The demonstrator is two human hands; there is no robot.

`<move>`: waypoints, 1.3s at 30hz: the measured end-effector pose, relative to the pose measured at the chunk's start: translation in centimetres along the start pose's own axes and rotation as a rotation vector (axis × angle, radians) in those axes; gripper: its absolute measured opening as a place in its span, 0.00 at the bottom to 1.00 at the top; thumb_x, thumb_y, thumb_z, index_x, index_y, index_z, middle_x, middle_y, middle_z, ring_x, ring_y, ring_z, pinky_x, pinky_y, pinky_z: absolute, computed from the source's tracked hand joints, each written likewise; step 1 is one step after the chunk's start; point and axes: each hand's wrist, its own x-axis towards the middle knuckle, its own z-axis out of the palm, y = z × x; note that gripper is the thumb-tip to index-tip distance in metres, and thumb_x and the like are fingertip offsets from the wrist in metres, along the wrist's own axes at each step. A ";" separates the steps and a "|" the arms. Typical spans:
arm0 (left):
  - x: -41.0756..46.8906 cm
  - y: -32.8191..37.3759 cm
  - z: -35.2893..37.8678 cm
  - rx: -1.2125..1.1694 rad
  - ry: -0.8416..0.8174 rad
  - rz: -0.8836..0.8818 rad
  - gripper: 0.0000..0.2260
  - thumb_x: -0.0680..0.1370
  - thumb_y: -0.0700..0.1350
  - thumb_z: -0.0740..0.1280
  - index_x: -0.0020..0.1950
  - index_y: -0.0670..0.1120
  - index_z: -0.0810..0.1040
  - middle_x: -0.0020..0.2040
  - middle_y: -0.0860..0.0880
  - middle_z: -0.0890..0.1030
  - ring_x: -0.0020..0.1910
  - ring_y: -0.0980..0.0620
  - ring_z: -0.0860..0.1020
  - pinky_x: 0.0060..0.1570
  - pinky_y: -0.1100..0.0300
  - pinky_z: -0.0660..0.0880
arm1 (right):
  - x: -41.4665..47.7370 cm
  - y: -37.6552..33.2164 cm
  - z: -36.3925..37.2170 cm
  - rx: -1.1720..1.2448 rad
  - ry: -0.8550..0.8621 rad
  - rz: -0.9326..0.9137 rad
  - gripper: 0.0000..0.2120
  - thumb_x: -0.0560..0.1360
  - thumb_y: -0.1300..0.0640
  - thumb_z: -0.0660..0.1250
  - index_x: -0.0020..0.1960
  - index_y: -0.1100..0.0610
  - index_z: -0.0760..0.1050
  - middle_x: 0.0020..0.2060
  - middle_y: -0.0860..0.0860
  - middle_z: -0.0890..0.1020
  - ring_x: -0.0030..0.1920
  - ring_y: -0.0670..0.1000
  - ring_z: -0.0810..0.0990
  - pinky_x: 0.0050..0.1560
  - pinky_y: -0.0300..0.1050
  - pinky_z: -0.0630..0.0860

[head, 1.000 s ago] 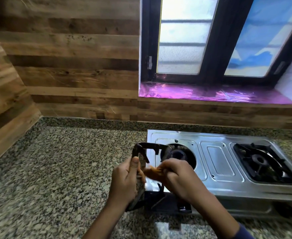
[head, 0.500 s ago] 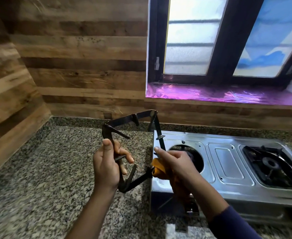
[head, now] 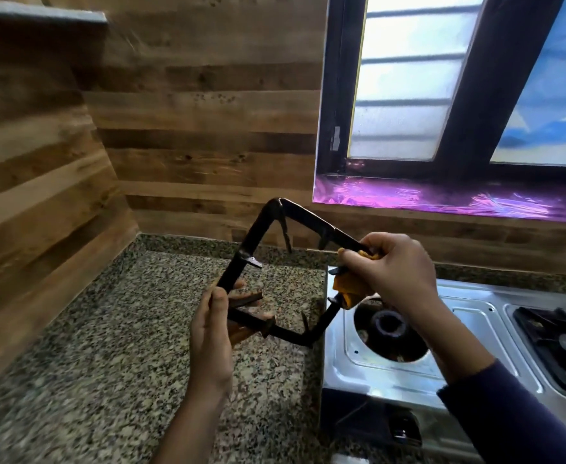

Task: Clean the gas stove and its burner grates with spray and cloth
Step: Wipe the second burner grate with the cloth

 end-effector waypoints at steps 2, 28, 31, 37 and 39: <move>0.8 1.2 -0.8 0.079 -0.025 0.033 0.18 0.77 0.59 0.62 0.44 0.47 0.83 0.42 0.42 0.85 0.41 0.38 0.84 0.42 0.55 0.82 | 0.7 0.0 -0.5 -0.015 -0.045 -0.013 0.14 0.64 0.36 0.72 0.36 0.47 0.80 0.29 0.44 0.79 0.36 0.48 0.79 0.32 0.42 0.66; 2.4 0.5 4.0 -0.035 0.450 -0.267 0.16 0.83 0.53 0.55 0.42 0.45 0.71 0.32 0.46 0.77 0.30 0.46 0.77 0.35 0.51 0.78 | -10.9 -4.4 4.8 0.589 -0.061 -0.070 0.18 0.72 0.60 0.71 0.61 0.53 0.78 0.51 0.50 0.80 0.48 0.54 0.82 0.47 0.52 0.81; 3.0 0.5 4.8 -0.037 0.548 -0.190 0.18 0.83 0.52 0.56 0.36 0.46 0.69 0.33 0.49 0.72 0.34 0.49 0.73 0.38 0.53 0.72 | -12.7 -4.0 8.6 0.209 -0.018 -0.394 0.24 0.73 0.64 0.63 0.69 0.61 0.72 0.56 0.58 0.76 0.55 0.58 0.77 0.54 0.53 0.77; 3.5 0.8 4.6 -0.181 0.570 -0.266 0.17 0.84 0.51 0.53 0.41 0.43 0.70 0.25 0.47 0.78 0.23 0.49 0.78 0.27 0.58 0.77 | -15.0 -2.1 8.0 0.320 -0.184 -0.456 0.22 0.73 0.64 0.66 0.68 0.58 0.74 0.53 0.55 0.75 0.51 0.54 0.78 0.48 0.47 0.78; 4.1 1.0 4.4 -0.212 0.558 -0.305 0.17 0.84 0.52 0.52 0.49 0.40 0.72 0.31 0.43 0.81 0.26 0.47 0.81 0.29 0.55 0.80 | -15.2 -1.0 7.5 0.388 -0.198 -0.418 0.21 0.71 0.65 0.67 0.62 0.55 0.77 0.51 0.52 0.76 0.50 0.50 0.79 0.47 0.45 0.78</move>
